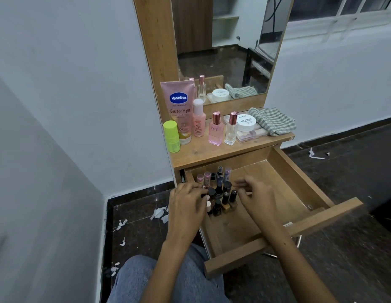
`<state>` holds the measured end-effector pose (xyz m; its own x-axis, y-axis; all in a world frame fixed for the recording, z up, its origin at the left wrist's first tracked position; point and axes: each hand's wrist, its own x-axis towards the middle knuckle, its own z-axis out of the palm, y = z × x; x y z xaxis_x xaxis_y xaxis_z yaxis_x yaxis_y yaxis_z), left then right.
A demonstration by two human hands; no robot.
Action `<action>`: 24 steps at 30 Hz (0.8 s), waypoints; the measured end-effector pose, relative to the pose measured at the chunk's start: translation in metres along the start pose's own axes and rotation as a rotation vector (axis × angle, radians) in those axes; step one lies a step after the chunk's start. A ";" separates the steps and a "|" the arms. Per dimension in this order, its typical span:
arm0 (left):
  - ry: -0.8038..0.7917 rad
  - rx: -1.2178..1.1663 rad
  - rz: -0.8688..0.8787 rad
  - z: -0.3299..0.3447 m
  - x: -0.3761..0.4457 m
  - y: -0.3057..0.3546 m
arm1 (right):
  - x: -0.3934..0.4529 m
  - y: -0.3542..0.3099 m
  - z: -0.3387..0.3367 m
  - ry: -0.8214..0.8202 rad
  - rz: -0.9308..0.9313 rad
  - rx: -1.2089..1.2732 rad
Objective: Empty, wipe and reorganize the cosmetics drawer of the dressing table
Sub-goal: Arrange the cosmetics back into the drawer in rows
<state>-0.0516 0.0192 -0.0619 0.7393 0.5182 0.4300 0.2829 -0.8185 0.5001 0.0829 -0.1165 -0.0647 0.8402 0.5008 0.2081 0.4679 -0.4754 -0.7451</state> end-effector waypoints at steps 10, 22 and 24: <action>0.023 -0.009 0.010 -0.001 -0.001 0.004 | -0.003 0.001 0.000 0.103 -0.154 -0.032; -0.200 0.294 -0.036 -0.010 0.045 -0.002 | -0.009 -0.007 -0.004 0.115 -0.413 -0.078; -0.226 0.309 -0.046 -0.009 0.046 -0.007 | -0.009 -0.011 -0.003 0.150 -0.444 -0.099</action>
<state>-0.0247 0.0507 -0.0391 0.8278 0.5169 0.2182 0.4646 -0.8495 0.2499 0.0708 -0.1174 -0.0563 0.5803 0.5648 0.5868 0.8081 -0.3097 -0.5011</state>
